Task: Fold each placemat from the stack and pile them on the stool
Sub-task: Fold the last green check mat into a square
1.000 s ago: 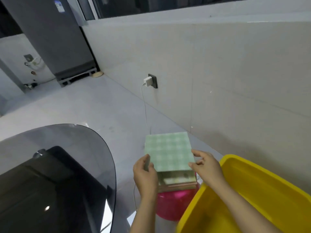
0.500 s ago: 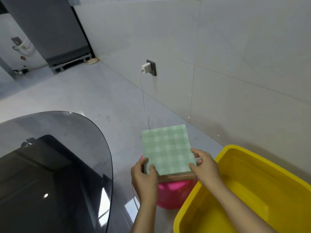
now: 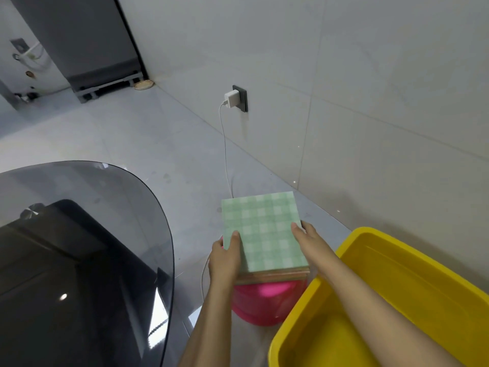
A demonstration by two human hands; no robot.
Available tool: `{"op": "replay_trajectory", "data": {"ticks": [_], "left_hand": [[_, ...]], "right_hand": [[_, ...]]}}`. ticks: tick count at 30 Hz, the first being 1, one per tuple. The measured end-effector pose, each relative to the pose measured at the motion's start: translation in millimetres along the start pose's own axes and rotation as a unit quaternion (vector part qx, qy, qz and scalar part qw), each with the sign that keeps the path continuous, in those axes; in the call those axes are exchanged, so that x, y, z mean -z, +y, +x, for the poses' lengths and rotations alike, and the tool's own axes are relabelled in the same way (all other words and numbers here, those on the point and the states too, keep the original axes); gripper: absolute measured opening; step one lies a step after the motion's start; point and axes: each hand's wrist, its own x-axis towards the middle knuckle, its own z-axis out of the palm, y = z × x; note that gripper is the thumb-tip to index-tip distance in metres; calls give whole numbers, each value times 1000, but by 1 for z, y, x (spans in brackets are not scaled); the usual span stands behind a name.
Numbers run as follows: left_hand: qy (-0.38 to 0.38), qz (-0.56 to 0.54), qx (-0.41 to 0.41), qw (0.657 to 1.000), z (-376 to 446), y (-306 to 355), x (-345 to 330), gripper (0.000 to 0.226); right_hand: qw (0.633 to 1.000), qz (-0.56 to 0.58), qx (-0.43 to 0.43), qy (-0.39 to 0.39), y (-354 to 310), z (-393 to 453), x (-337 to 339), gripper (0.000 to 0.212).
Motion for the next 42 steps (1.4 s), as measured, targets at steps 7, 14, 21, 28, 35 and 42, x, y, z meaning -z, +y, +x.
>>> {"op": "replay_trajectory", "data": {"ticks": [7,14,21,28,35,42], "left_hand": [[-1,29,43,999,26,-8,-1,71],[14,71,53,996,32,-14,-8,65],[-3,32,49,998,34,-18,-10,53],[-7,-3,-12,1000,20,-12,-8,34],[-6,51,-135,989,-21,24,-13,63],[-74,152,-292,941,-72,78,-23,72]], "right_hand": [[997,-52,-51,16,9,25,-11,58],[988,-112,-96,36,15,35,-18,60],[989,-61,-133,24,21,36,-16,64],[995,14,-81,50,26,24,-10,53],[989,13,15,149,19,-10,11,40],[960,36,87,264,-3,-66,65,56]]}}
